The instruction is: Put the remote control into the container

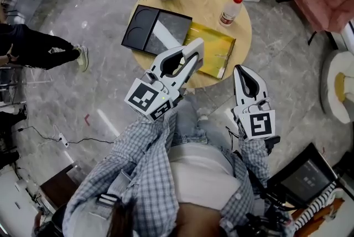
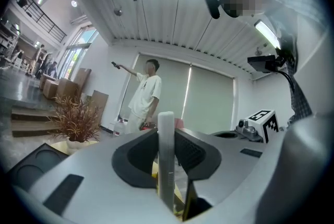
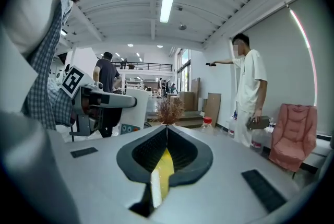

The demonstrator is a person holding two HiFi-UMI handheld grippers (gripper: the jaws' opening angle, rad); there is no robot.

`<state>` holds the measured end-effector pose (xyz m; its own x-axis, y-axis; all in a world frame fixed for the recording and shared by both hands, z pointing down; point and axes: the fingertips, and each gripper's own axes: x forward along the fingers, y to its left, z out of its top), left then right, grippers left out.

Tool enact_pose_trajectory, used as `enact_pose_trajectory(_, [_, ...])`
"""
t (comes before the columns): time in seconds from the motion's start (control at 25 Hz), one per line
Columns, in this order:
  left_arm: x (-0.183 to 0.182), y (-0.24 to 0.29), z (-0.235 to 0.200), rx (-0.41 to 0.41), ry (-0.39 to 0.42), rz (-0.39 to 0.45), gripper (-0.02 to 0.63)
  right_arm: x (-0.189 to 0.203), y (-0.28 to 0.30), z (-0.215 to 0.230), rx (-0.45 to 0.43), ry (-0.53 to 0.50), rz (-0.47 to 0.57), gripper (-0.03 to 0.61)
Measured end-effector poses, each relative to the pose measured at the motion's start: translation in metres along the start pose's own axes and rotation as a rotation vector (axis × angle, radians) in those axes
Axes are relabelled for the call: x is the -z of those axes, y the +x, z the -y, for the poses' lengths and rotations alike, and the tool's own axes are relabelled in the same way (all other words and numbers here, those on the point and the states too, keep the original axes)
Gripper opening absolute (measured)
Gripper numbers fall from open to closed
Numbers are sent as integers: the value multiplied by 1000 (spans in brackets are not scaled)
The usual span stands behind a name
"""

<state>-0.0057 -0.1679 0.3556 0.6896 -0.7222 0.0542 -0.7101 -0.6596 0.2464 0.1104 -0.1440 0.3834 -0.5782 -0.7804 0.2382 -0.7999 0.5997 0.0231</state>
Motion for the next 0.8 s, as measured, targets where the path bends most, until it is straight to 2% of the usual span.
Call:
enact_pose_trajectory(0.2, [5, 9, -24, 8, -110, 26, 95, 27, 22, -13, -110, 65, -96, 8])
enact_pose_trajectory(0.36, [5, 13, -38, 26, -208, 51, 95, 37, 37, -21, -120, 23, -181, 8])
enact_pose_trajectory(0.48, [8, 18, -50, 42, -279, 62, 95, 45, 50, -24, -155, 49, -209, 9])
enact_pose_trajectory(0.64, [11, 28, -64, 87, -335, 63, 95, 56, 67, -26, -214, 159, -231, 61])
enact_pose_trajectory(0.8, [12, 38, -73, 134, -381, 71, 95, 65, 80, -26, -250, 339, -233, 83])
